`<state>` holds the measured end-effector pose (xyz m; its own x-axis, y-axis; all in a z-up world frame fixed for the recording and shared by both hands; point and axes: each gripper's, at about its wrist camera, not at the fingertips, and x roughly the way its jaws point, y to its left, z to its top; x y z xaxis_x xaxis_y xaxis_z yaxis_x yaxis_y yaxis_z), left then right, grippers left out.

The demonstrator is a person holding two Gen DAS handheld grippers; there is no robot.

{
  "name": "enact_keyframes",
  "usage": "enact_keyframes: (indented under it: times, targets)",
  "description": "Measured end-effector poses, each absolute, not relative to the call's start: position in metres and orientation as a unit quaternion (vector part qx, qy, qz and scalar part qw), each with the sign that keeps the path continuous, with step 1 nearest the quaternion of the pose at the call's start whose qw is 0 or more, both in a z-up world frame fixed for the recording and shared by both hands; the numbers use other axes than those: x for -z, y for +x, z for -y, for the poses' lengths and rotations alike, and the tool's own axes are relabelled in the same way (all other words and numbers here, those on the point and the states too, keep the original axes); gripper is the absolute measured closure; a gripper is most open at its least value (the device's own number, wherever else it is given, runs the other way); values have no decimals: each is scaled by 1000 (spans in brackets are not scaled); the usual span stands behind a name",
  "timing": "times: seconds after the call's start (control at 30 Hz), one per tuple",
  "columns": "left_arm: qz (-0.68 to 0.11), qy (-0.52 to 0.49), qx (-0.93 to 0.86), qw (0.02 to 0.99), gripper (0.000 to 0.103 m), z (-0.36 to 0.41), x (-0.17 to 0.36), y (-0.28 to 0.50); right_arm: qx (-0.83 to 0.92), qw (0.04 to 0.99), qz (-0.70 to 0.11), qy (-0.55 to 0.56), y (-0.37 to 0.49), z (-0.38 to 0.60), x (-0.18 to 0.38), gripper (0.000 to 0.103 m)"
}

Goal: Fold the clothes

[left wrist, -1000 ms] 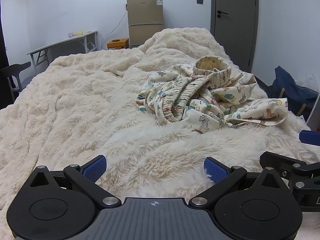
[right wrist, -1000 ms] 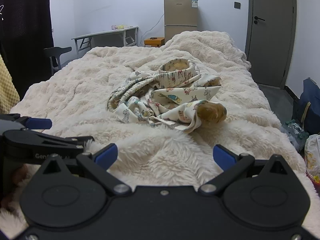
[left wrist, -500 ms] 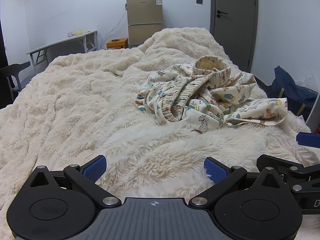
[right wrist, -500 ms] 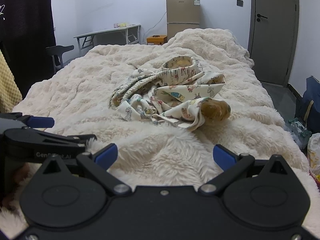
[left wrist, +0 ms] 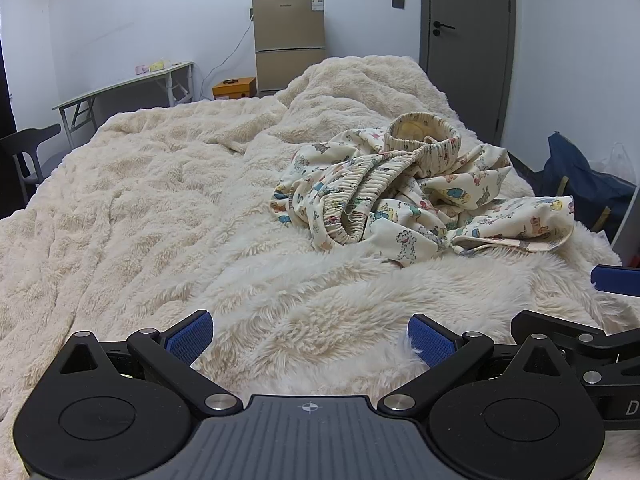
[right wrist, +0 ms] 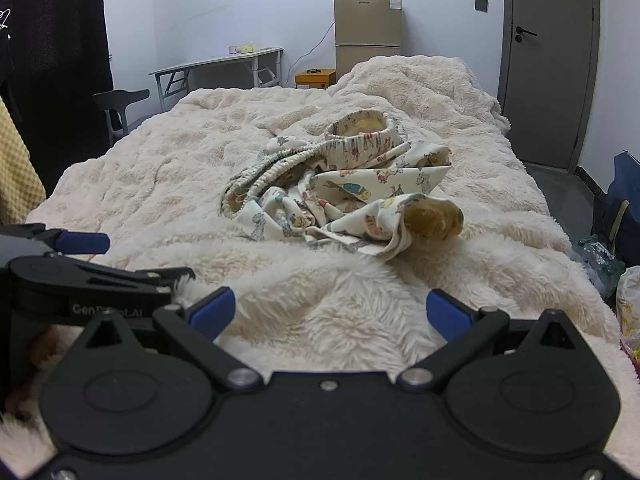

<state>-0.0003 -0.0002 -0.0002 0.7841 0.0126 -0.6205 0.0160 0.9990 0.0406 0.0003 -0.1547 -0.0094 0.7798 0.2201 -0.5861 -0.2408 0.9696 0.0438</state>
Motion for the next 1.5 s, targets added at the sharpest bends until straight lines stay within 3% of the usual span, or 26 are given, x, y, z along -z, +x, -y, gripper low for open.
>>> enact_keyframes:
  times: [1.5]
  targets:
    - [-335,21,15,942,0,2,1,2,-135,939,-316,-21,3,154,11,0]
